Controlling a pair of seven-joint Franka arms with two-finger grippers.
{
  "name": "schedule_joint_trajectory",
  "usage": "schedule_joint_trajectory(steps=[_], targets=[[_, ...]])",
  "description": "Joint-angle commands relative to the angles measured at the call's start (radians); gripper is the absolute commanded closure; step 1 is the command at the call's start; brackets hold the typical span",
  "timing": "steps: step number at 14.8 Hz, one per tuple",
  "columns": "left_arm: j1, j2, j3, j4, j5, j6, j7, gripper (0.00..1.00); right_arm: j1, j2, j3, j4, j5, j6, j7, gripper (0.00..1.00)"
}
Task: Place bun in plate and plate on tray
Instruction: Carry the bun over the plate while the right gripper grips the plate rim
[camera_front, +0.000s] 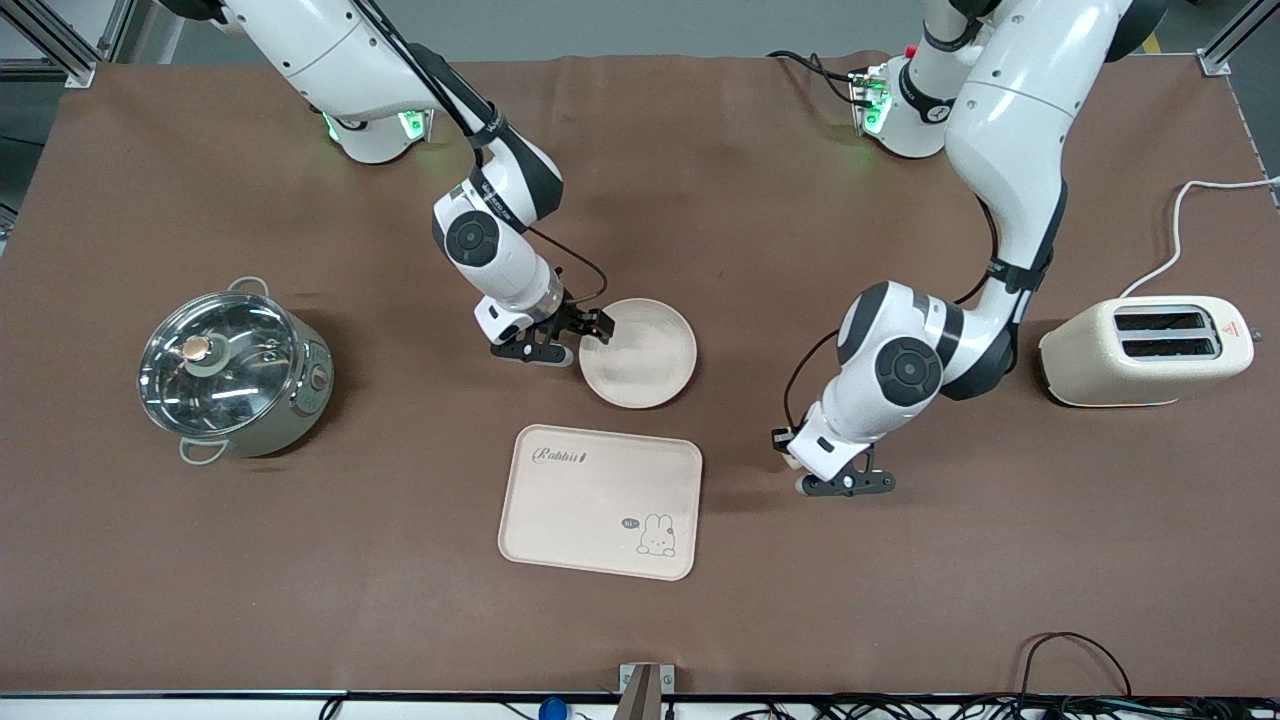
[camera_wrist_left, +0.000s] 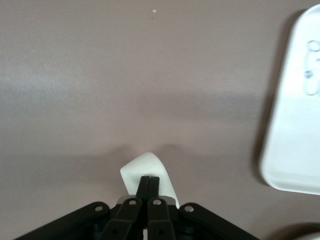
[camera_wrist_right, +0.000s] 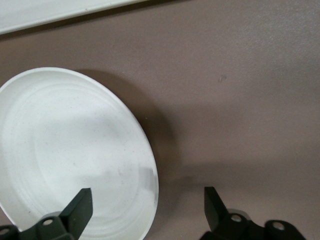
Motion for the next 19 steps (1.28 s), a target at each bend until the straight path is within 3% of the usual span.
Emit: schedule_joint_trajectory(steps=[1,7,15,19], targets=[[-0.042,-0.019,0.003,0.063,-0.015,-0.097,-0.120,1.00,0.004,0.009,0.002,0.014,-0.019,0.001,0.022,0.04],[-0.072,-0.006,-0.112,0.077,-0.096,-0.108,-0.410,1.00,0.005,0.018,0.000,0.016,-0.019,0.001,0.024,0.04],[-0.171,0.060,-0.112,0.067,-0.254,0.068,-0.599,0.98,0.005,0.020,0.000,0.016,-0.034,0.001,0.024,0.05],[-0.213,0.101,-0.111,0.063,-0.254,0.168,-0.673,0.86,0.007,0.023,-0.001,0.014,-0.034,0.001,0.024,0.05]])
